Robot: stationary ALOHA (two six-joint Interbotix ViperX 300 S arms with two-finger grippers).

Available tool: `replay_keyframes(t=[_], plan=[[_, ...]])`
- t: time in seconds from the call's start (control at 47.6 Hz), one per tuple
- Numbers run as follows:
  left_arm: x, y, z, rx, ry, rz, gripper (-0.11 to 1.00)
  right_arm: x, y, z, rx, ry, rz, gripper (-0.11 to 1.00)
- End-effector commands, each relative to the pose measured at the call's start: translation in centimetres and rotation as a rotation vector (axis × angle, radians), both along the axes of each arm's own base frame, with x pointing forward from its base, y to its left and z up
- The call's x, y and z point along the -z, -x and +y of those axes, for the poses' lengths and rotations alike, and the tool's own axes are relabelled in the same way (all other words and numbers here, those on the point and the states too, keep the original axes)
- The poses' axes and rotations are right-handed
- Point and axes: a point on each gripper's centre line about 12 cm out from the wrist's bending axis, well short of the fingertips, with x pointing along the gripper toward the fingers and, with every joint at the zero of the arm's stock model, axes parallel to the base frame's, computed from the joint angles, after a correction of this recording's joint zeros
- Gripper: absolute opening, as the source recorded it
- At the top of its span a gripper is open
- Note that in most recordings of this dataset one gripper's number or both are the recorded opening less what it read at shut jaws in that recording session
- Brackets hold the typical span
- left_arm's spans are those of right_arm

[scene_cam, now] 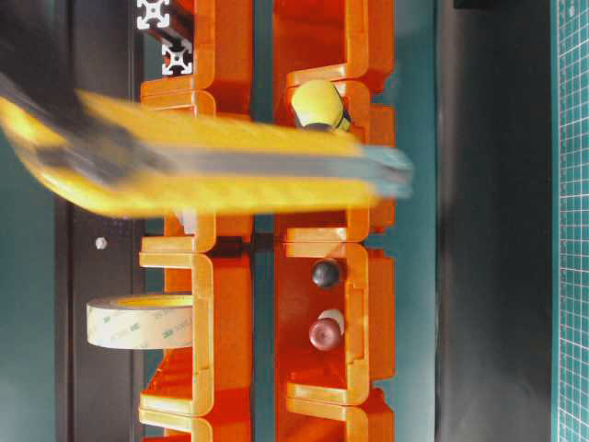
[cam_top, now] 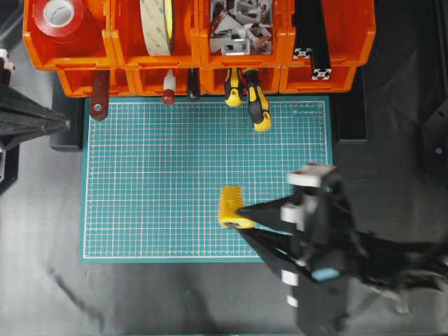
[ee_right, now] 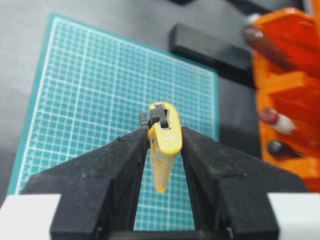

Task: Pick cutter from container rack with right arm.
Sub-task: 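Carry the knife with the right gripper over the center of the mat, then lower the knife onto the mat and open the right gripper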

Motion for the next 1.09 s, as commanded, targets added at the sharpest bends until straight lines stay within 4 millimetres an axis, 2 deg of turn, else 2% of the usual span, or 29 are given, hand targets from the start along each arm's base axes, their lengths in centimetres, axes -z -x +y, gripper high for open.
replay_keyframes(t=[0.0, 0.252, 0.399, 0.672, 0.84, 1.071], plan=[[-0.8, 0.0, -0.1, 0.006, 0.003, -0.020, 0.00, 1.0, -1.5, -1.4, -0.033, -0.018, -0.016, 0.23], [-1.0, 0.3, -0.2, 0.010, 0.000, -0.020, 0.00, 5.0, -3.8, -4.4, -0.096, -0.014, 0.009, 0.23], [-1.1, 0.3, -0.2, 0.010, 0.002, -0.024, 0.00, 7.1, -4.0, -5.5, -0.118, 0.026, 0.051, 0.23], [-1.1, 0.3, -0.2, 0.012, 0.002, -0.023, 0.00, 9.0, -4.9, -7.8, -0.161, 0.089, 0.069, 0.23], [-0.9, 0.3, -0.2, 0.010, 0.001, -0.018, 0.00, 10.0, -5.5, -8.1, -0.197, 0.053, 0.067, 0.23], [-0.8, 0.2, -0.2, 0.008, 0.001, -0.011, 0.00, 10.4, -5.9, -8.8, -0.204, 0.017, 0.055, 0.23]])
